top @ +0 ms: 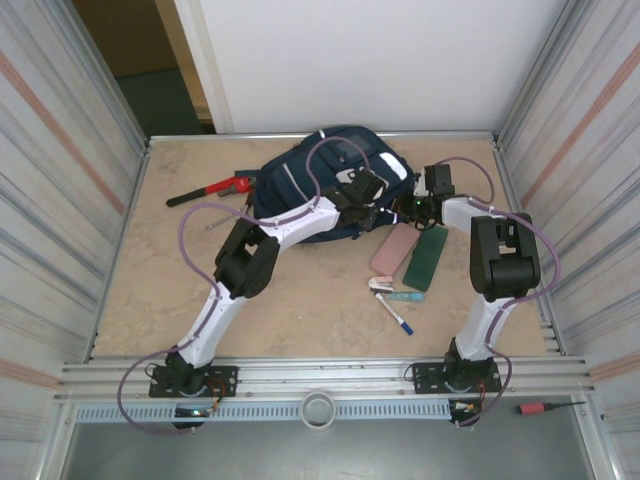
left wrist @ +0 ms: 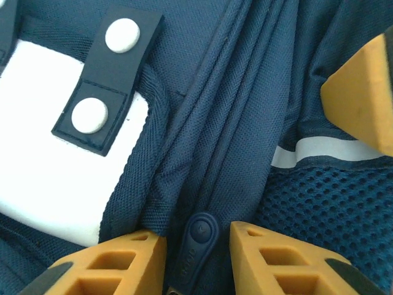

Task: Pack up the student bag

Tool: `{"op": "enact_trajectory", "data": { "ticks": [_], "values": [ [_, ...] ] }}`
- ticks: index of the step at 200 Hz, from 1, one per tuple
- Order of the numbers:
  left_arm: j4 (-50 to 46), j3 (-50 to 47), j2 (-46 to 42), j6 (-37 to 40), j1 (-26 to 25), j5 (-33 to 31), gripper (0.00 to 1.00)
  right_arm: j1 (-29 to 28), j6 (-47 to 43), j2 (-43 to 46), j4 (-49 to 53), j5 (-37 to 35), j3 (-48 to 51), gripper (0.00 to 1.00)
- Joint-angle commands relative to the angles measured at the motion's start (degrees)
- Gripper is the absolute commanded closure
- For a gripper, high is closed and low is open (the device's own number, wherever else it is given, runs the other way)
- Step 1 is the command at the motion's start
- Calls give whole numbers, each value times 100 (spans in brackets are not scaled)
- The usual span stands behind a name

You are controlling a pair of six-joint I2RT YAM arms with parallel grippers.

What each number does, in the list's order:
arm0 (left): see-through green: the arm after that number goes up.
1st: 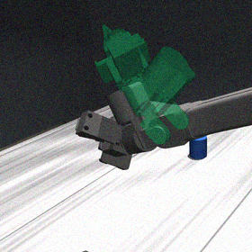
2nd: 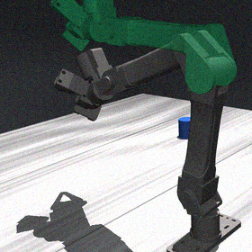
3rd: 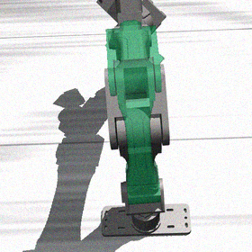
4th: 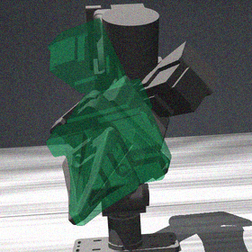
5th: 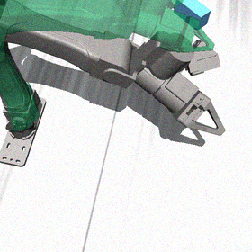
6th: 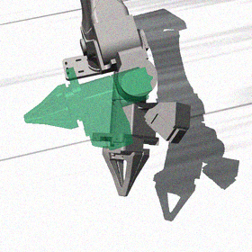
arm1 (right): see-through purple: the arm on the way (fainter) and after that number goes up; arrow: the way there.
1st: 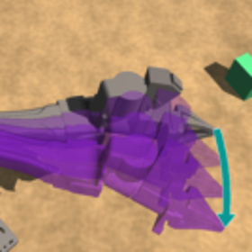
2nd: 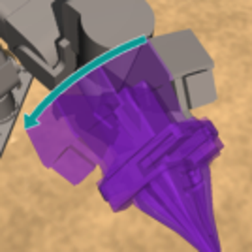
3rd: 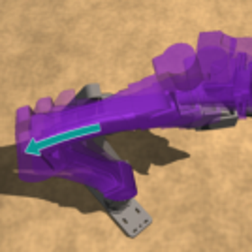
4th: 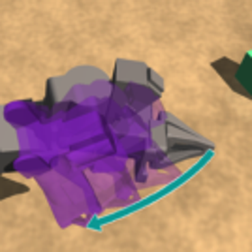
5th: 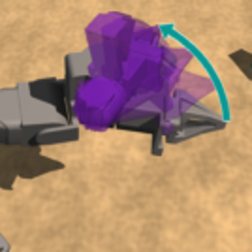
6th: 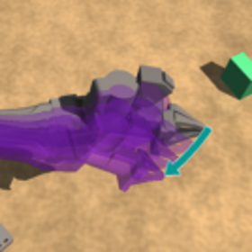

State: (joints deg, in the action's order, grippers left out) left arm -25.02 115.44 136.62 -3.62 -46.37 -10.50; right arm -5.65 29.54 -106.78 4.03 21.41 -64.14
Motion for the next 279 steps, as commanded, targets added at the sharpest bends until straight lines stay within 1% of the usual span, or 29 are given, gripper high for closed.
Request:
{"op": "enact_trajectory", "data": {
  "ticks": [1, 10, 42, 72, 92, 131, 172, 199, 220, 244, 270, 279],
  "values": [
    [-191, 383, 288, 201, 22, -260, 66, -155, 34, 100, 133, 401, 137, 97],
    [-233, 456, 353, 204, 47, -236, 67, -169, 39, 117, 131, 407, 138, 97],
    [-294, 537, 377, 280, 155, -99, 79, -173, 10, 172, 163, 391, 134, 97],
    [-182, 486, 164, 391, 275, 294, 92, -160, -18, 221, 201, 350, 136, 99],
    [17, 318, -77, 469, 310, 542, 96, -156, -22, 215, 202, 346, 147, 100],
    [508, -226, -611, 300, 465, 1398, 98, -147, -44, 207, 212, 336, 174, 100],
    [928, -798, -1015, 133, 584, 2098, 96, -134, -23, 184, 188, 370, 182, 100],
    [1035, -1106, -1216, 73, 697, 2186, 95, -207, 31, 225, 131, 423, 174, 100],
    [1109, -1335, -1368, 86, 848, 2304, 94, -217, 210, 267, -66, 680, 208, 100],
    [1109, -1587, -1521, 150, 974, 2397, 92, -308, 285, 433, -87, 775, 204, 100],
    [1293, -2033, -1621, 127, 1136, 2537, 88, -542, 359, 613, -118, 847, 252, 100],
    [1353, -2161, -1839, 108, 1173, 2563, 86, -622, 376, 647, -106, 831, 272, 100]
  ]
}}
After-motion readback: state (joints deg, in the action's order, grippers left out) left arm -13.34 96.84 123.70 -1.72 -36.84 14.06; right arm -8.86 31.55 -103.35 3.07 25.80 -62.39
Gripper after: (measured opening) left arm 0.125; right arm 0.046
